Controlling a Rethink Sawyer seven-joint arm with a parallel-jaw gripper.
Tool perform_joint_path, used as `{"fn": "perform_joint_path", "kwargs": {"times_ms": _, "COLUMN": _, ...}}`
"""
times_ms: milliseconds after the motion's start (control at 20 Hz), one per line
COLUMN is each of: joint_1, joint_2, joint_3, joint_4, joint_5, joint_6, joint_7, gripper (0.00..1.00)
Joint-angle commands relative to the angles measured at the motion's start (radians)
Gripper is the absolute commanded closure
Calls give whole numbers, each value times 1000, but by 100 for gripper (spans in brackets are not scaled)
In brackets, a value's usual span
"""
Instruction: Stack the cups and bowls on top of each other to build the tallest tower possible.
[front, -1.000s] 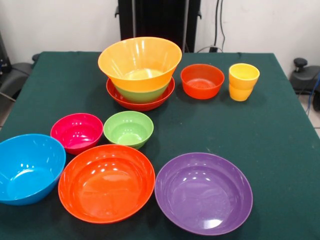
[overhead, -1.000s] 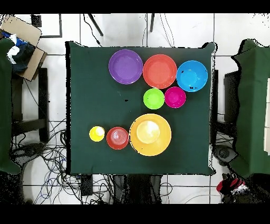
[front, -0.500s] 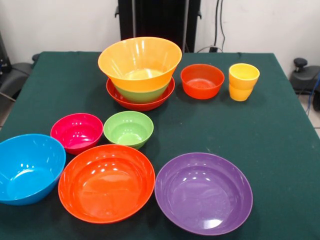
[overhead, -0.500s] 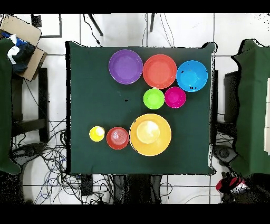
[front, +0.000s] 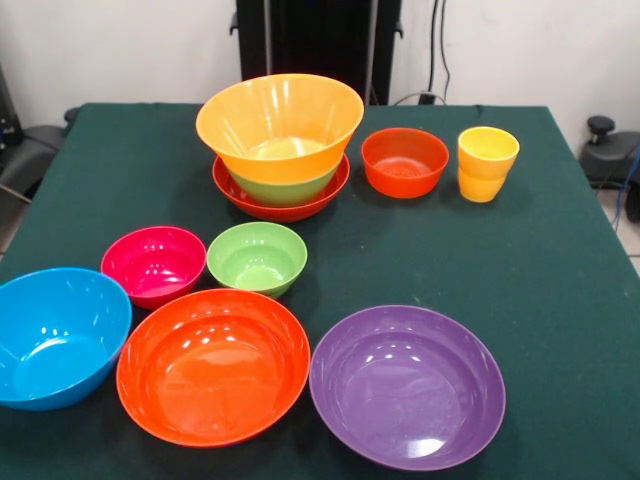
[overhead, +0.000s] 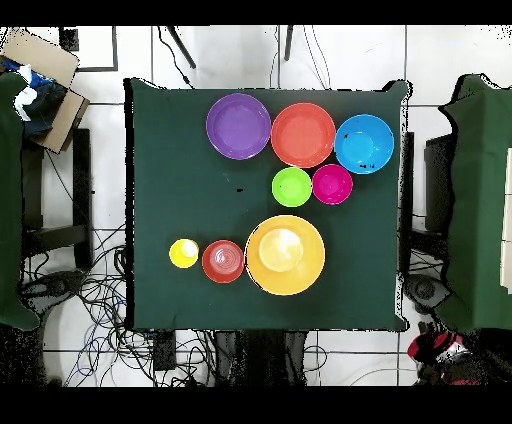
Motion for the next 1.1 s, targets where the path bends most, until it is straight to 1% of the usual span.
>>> {"fn": "perform_joint_path", "kwargs": {"times_ms": 50, "joint_1": 32, "joint_2": 48, "joint_3": 61, "joint_4": 50, "joint_5": -36, "joint_6": 89, "joint_7": -162, "gripper": 0}}
{"fn": "perform_joint_path", "kwargs": {"times_ms": 150, "joint_1": 31, "joint_2": 61, "joint_3": 72, "joint_4": 52, "joint_5": -35, "joint_6": 66, "joint_7": -154, "gripper": 0}}
{"fn": "perform_joint_path", "kwargs": {"times_ms": 400, "joint_1": 7, "joint_2": 116, "joint_3": 110, "joint_4": 83, "joint_5": -27, "joint_6": -68, "joint_7": -133, "gripper": 0}}
{"fn": "perform_joint_path", "kwargs": {"times_ms": 500, "joint_1": 1, "joint_2": 136, "joint_3": 123, "joint_4": 80, "joint_5": -34, "joint_6": -98, "joint_7": -120, "gripper": 0}}
{"fn": "perform_joint_path", "kwargs": {"times_ms": 800, "joint_1": 10, "joint_2": 192, "joint_3": 141, "joint_4": 54, "joint_5": -83, "joint_6": -173, "joint_7": -49, "gripper": 0}}
{"fn": "perform_joint_path", "kwargs": {"times_ms": 1100, "joint_1": 21, "joint_2": 234, "joint_3": 144, "joint_4": 51, "joint_5": -113, "joint_6": -244, "joint_7": 8, "gripper": 0}}
